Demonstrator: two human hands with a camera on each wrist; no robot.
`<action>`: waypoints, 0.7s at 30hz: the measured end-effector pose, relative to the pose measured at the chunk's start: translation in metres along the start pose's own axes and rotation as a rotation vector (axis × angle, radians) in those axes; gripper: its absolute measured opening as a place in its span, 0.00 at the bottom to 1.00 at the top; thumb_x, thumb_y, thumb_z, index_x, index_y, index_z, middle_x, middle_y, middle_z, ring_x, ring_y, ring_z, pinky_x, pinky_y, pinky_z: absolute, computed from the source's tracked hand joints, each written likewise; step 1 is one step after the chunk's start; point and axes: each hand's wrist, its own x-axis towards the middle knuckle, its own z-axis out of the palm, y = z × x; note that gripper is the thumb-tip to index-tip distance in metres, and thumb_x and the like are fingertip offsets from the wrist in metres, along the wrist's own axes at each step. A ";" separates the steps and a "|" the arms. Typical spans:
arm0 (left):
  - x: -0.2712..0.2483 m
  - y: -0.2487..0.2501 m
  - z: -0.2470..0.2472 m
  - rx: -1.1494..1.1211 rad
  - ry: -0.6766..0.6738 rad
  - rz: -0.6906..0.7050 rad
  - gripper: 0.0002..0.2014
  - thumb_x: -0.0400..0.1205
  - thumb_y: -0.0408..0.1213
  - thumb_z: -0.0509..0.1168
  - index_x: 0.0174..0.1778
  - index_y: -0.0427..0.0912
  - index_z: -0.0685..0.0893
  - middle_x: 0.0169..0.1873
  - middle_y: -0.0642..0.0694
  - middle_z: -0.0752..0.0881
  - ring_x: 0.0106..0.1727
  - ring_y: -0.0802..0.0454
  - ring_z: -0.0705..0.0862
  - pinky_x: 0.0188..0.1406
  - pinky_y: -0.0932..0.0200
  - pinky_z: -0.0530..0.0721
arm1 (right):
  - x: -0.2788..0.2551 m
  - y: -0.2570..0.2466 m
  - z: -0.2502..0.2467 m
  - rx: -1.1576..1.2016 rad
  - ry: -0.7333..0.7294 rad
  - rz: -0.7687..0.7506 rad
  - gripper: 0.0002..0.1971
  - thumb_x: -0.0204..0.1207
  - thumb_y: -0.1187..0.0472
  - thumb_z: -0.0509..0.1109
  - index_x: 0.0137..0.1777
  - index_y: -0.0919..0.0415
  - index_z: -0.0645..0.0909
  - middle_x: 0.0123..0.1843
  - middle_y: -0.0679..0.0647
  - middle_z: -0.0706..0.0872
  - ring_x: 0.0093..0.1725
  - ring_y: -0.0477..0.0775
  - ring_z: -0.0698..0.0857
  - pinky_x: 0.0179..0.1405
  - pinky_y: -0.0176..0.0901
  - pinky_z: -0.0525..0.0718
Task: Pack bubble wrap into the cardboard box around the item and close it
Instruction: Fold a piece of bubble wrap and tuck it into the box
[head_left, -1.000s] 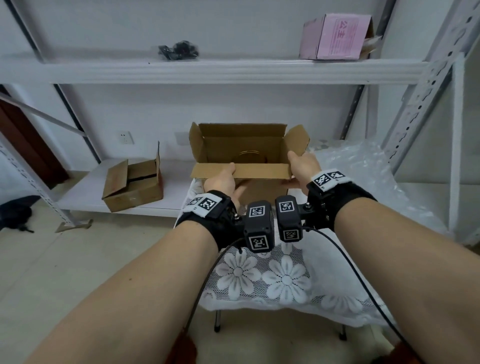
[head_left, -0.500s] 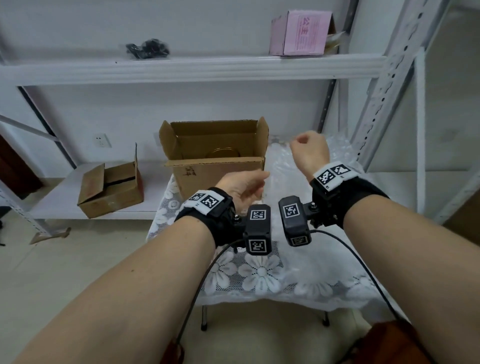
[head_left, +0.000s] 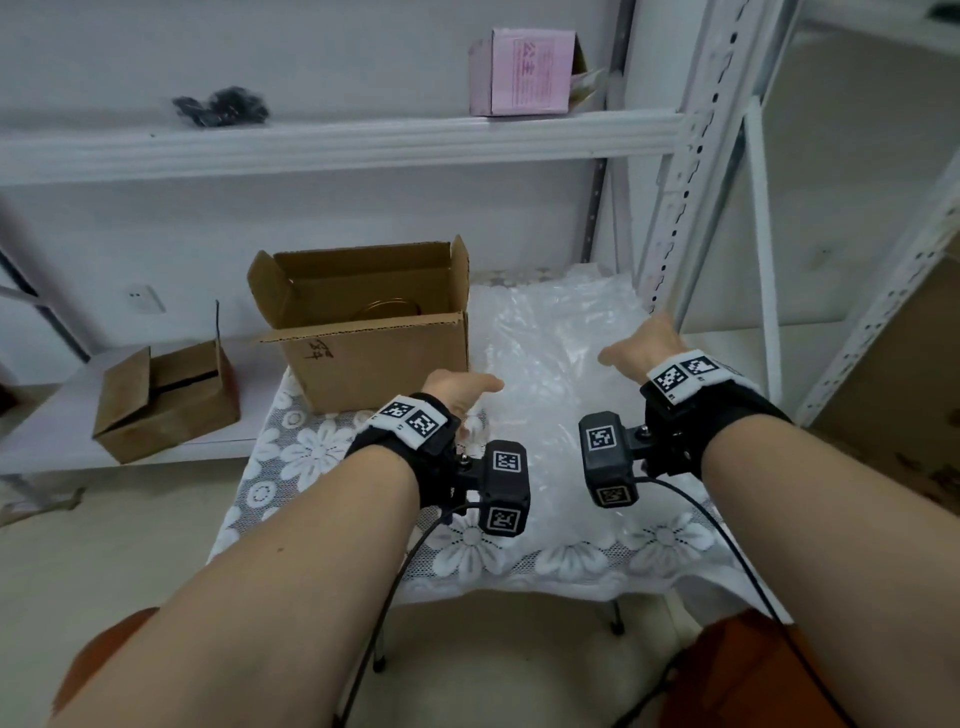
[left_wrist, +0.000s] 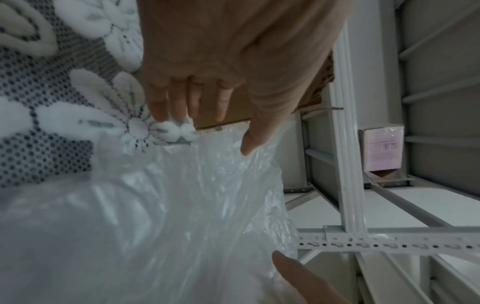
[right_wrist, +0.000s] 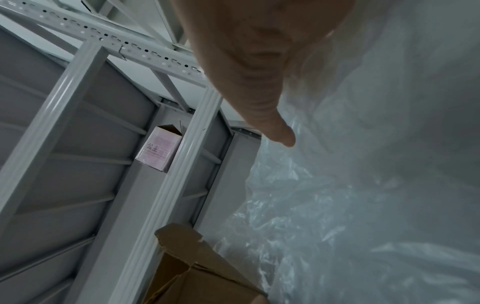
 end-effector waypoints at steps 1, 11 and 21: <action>0.000 -0.003 0.000 -0.007 -0.023 -0.029 0.28 0.76 0.37 0.74 0.70 0.33 0.75 0.66 0.34 0.78 0.60 0.36 0.81 0.63 0.39 0.81 | 0.000 0.002 0.000 -0.014 -0.043 0.003 0.32 0.71 0.61 0.74 0.72 0.73 0.67 0.53 0.64 0.84 0.41 0.60 0.82 0.37 0.45 0.82; 0.001 -0.017 0.028 -0.012 -0.302 -0.133 0.11 0.76 0.33 0.74 0.50 0.34 0.80 0.51 0.36 0.81 0.45 0.42 0.82 0.46 0.45 0.84 | 0.015 0.025 0.011 -0.138 -0.071 0.080 0.35 0.59 0.48 0.70 0.67 0.61 0.74 0.66 0.66 0.79 0.60 0.69 0.80 0.61 0.58 0.81; 0.029 0.026 0.056 0.228 -0.296 0.333 0.48 0.69 0.16 0.61 0.83 0.56 0.57 0.73 0.41 0.74 0.70 0.38 0.75 0.69 0.39 0.77 | 0.025 0.027 -0.010 0.218 -0.063 0.006 0.22 0.70 0.69 0.73 0.63 0.78 0.78 0.52 0.65 0.86 0.46 0.59 0.84 0.43 0.46 0.84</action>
